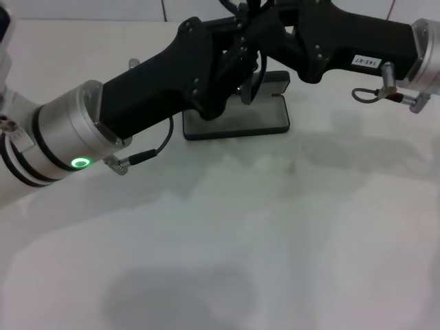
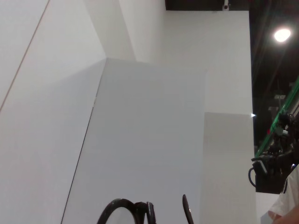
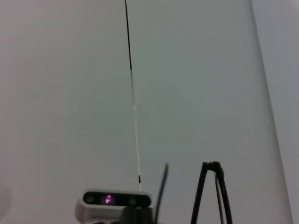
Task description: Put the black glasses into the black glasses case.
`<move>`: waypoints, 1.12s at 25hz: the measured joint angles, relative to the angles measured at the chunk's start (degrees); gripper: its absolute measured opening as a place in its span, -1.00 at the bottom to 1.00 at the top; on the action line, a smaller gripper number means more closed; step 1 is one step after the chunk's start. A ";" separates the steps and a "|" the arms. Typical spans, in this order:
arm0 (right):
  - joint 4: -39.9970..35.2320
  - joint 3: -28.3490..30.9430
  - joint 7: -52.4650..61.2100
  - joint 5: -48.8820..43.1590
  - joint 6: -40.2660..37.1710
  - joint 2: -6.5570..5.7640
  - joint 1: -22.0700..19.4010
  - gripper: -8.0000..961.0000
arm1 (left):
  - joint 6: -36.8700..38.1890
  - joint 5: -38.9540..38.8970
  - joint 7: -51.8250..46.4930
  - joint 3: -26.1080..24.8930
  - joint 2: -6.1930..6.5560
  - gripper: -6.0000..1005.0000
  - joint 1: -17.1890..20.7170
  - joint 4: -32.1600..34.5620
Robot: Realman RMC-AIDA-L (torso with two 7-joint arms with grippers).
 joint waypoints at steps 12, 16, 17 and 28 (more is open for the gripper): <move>-0.05 -0.31 -0.24 -1.52 0.36 0.09 0.58 -0.78 | -1.81 0.18 -0.59 -0.01 0.10 -0.93 -0.36 0.00; -0.05 -0.50 -0.33 -1.52 0.36 0.10 0.60 -0.78 | -2.40 0.24 -0.66 -0.01 0.15 -0.93 -0.36 0.00; -0.08 -0.54 -0.36 -1.53 0.42 0.10 0.60 -0.78 | -2.42 0.26 -0.66 -0.01 0.15 -0.93 -0.36 0.00; -0.20 -0.22 -0.39 -1.56 2.25 -0.13 0.12 -0.78 | -1.48 1.57 -0.66 0.04 0.33 -0.93 0.66 0.30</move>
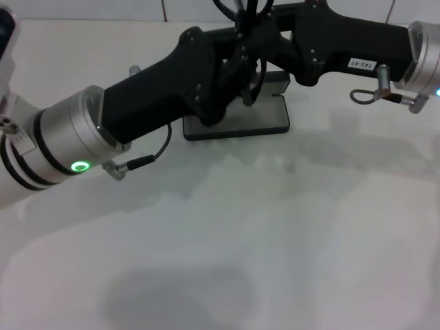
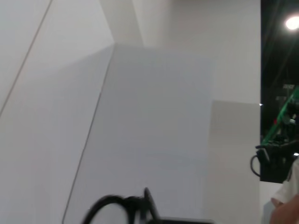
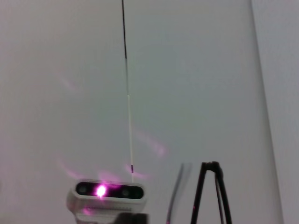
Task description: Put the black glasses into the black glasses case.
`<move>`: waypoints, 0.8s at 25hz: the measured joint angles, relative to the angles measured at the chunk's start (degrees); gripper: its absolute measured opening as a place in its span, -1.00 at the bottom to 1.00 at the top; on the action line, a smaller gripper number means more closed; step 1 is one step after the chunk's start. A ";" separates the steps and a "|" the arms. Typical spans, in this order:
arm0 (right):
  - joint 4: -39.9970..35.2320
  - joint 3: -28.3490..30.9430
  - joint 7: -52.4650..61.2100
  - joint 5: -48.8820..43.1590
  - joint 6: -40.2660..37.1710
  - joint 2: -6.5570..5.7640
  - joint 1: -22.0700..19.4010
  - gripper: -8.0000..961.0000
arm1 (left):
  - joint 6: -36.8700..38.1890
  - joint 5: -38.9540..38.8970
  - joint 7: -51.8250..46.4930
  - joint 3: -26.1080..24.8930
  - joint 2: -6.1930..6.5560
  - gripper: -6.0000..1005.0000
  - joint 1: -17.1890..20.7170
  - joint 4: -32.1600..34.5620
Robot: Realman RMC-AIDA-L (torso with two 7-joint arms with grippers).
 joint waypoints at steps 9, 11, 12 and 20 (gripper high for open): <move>-3.65 -0.18 0.64 -2.27 3.33 -0.11 -1.47 -0.78 | 2.77 1.99 0.35 -0.26 0.43 -0.93 1.90 0.44; -5.11 -0.20 1.48 -3.26 3.56 -0.11 -1.90 -0.78 | 2.79 1.84 0.40 -0.28 0.47 -0.93 2.50 0.44; -6.18 -0.16 2.35 -4.19 3.79 -0.12 -2.17 -0.78 | 2.80 1.73 0.43 -0.30 0.49 -0.93 2.78 0.44; -16.14 -0.47 8.79 -11.88 5.37 0.29 -4.45 -0.78 | 2.74 1.28 0.20 -0.58 0.69 -0.93 3.68 0.59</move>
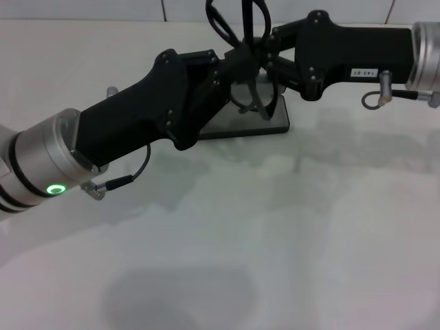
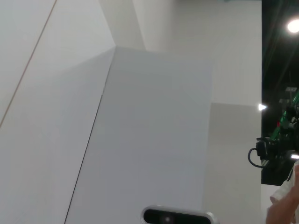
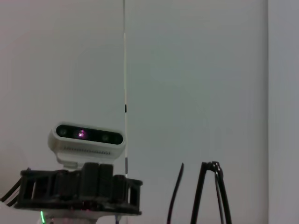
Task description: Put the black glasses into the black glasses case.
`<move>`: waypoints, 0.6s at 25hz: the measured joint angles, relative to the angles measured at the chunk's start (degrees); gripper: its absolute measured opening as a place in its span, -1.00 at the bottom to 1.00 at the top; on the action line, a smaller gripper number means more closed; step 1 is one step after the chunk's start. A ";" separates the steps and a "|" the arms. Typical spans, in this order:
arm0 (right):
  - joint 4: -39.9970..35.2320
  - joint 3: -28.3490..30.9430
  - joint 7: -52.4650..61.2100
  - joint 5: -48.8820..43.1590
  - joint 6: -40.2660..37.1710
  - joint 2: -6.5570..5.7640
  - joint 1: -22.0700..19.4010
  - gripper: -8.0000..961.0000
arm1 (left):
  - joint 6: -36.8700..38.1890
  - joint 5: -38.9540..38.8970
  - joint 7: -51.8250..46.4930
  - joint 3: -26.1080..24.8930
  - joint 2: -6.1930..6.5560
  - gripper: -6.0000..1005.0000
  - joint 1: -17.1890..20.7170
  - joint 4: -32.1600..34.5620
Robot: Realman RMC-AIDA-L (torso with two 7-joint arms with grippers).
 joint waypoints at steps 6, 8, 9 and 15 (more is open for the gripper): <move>0.26 -1.16 -0.05 0.09 0.05 0.21 0.39 -0.78 | -1.03 0.19 -0.27 0.00 -0.35 -0.93 -1.14 -0.58; 0.09 -1.62 -0.08 0.33 0.00 0.25 0.36 -0.78 | -1.62 0.20 -0.58 -0.01 -0.38 -0.92 -1.31 -0.71; 0.04 -1.65 -0.10 0.34 -0.07 0.27 0.34 -0.78 | -1.94 0.21 -0.79 -0.01 -0.39 -0.92 -1.35 -0.71; 0.00 -1.66 -0.29 0.38 -0.41 0.30 0.30 -0.78 | -3.09 -0.02 -1.52 -0.01 -0.43 -0.93 -1.45 -0.64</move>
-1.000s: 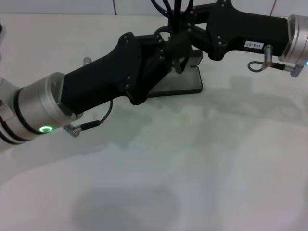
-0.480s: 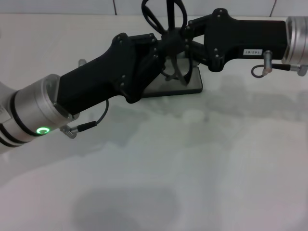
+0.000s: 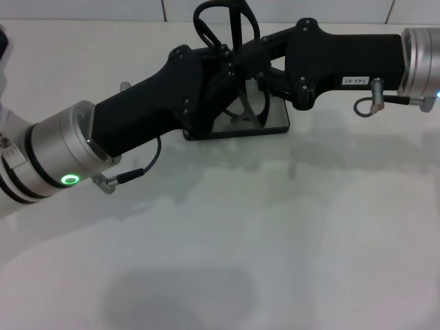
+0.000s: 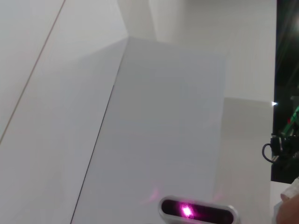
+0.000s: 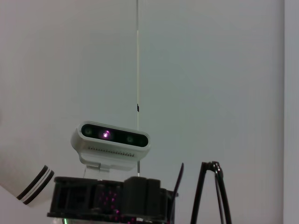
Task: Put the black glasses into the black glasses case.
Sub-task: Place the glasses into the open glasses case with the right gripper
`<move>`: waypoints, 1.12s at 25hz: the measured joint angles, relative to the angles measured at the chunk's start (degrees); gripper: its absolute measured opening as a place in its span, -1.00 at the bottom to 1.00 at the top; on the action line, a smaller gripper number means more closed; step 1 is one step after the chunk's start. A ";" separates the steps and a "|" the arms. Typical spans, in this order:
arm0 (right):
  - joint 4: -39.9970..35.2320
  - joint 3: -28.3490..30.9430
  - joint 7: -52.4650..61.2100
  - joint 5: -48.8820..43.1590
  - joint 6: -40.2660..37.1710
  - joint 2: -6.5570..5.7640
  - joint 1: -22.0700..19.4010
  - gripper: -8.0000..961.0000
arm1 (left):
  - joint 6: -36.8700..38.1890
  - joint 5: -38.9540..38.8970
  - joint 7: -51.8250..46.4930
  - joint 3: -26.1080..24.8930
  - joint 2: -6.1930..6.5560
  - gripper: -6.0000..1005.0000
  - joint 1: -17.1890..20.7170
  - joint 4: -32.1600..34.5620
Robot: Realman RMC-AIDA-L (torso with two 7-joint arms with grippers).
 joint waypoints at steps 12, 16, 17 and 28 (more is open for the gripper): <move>-0.03 -0.06 -0.15 0.12 -0.71 0.08 0.10 -0.78 | -1.88 -0.02 -0.47 0.00 -0.02 -0.93 -0.46 -0.08; -0.03 -0.06 -0.15 0.12 -0.70 0.08 0.12 -0.78 | -2.44 -0.02 -0.93 0.01 -0.09 -0.93 -0.51 -0.07; -0.03 -0.06 -0.15 0.12 -0.68 0.08 0.12 -0.78 | -2.44 -0.02 -0.93 0.01 -0.09 -0.93 -0.51 -0.07; -0.03 -0.03 -0.14 -0.66 0.05 -0.27 0.15 -0.78 | -1.23 0.33 -0.76 0.00 0.17 -0.92 0.50 0.43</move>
